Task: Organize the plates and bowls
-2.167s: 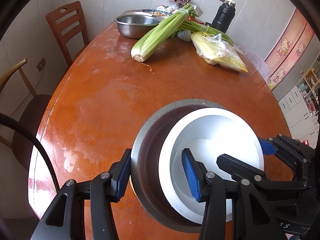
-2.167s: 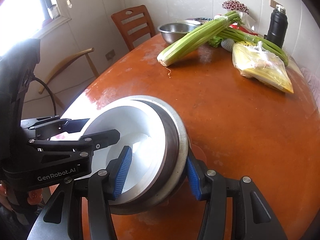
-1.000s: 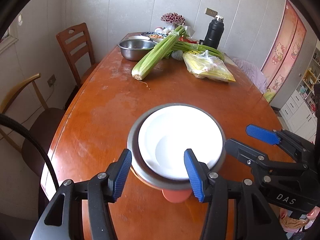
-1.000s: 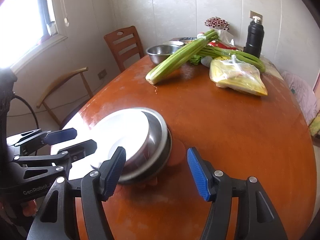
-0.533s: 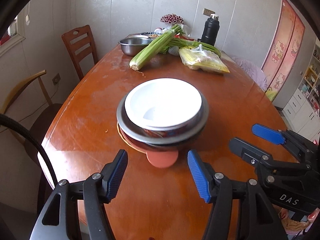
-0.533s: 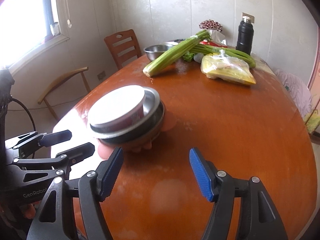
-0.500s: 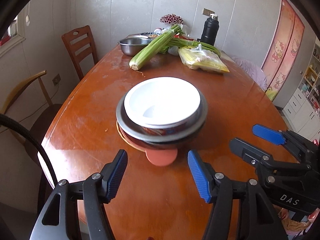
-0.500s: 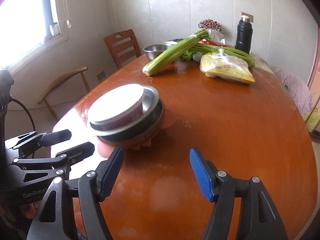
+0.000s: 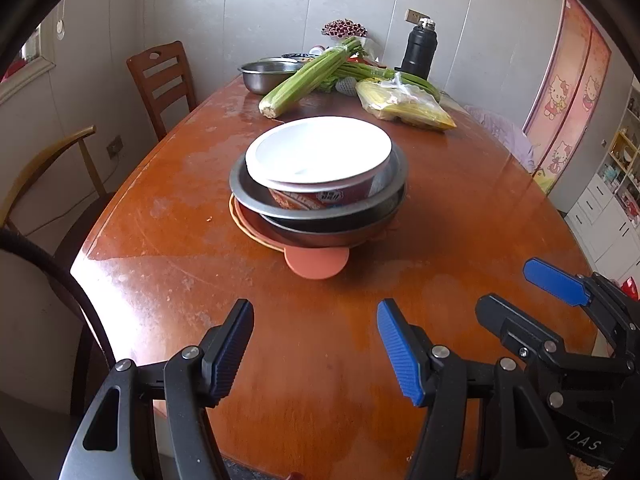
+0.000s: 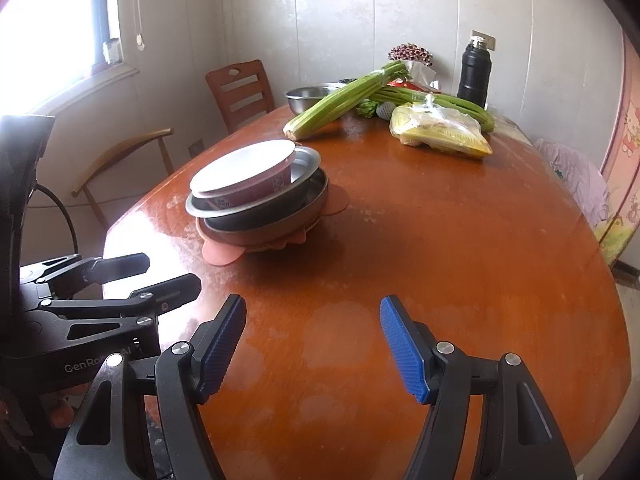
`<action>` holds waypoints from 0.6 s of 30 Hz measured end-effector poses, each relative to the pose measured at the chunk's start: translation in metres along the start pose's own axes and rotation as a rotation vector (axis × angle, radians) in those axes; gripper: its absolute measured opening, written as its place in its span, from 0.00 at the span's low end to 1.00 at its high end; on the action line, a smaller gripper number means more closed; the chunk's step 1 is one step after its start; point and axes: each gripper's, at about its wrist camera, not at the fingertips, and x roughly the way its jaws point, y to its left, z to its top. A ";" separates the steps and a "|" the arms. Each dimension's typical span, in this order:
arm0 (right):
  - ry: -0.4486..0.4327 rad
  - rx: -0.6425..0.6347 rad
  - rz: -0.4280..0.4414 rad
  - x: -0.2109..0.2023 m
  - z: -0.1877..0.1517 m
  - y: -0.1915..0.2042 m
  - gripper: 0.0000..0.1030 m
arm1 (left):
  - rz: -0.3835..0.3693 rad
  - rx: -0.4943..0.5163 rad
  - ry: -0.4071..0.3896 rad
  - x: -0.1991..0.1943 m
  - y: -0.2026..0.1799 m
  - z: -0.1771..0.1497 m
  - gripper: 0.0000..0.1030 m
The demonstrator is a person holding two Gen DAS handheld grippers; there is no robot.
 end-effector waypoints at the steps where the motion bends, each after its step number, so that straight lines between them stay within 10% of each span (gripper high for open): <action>1: 0.004 0.003 -0.001 0.000 -0.001 0.001 0.69 | 0.000 0.003 -0.003 -0.001 0.000 -0.001 0.62; 18: 0.018 0.015 -0.016 -0.005 -0.011 0.009 0.69 | 0.008 0.020 -0.029 -0.009 -0.001 -0.006 0.62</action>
